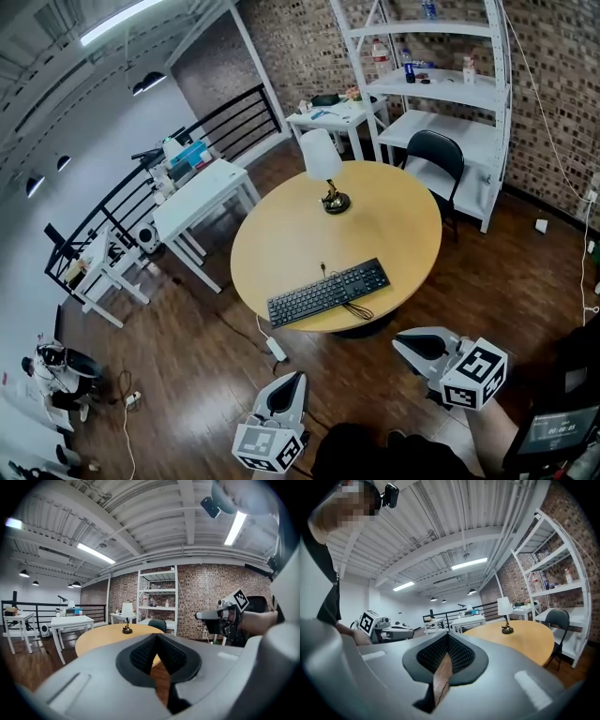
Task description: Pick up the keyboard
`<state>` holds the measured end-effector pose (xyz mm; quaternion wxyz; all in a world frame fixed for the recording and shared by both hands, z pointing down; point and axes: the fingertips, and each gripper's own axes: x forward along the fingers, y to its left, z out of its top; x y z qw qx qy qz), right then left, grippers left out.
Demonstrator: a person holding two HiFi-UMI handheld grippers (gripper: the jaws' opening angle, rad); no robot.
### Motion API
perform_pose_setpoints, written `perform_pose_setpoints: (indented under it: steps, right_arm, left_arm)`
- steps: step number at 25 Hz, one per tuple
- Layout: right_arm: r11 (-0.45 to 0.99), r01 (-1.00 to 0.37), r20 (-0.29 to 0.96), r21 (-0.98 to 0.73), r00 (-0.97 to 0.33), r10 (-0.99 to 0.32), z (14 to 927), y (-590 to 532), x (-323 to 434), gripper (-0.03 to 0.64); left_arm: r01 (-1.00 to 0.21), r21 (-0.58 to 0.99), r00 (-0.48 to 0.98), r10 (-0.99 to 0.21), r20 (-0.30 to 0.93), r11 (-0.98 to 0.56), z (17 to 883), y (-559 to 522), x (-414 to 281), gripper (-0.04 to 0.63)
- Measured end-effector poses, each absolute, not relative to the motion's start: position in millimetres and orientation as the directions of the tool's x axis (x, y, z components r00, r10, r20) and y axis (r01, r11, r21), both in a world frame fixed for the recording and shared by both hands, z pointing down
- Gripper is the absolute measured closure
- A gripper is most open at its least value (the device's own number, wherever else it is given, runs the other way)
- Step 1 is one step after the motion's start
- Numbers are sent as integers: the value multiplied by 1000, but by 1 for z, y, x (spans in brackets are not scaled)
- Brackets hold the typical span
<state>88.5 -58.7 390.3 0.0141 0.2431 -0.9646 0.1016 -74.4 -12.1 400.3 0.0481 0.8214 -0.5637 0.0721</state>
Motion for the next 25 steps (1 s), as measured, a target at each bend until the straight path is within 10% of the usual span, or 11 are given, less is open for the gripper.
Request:
perform_pose_setpoints:
  steps: [25]
  right_arm:
    - [767,-612,116,-194,-791,-601,401,-209,-50,614]
  left_arm:
    - [-845,46,532,-827,185,-533,405,-189,-223,546]
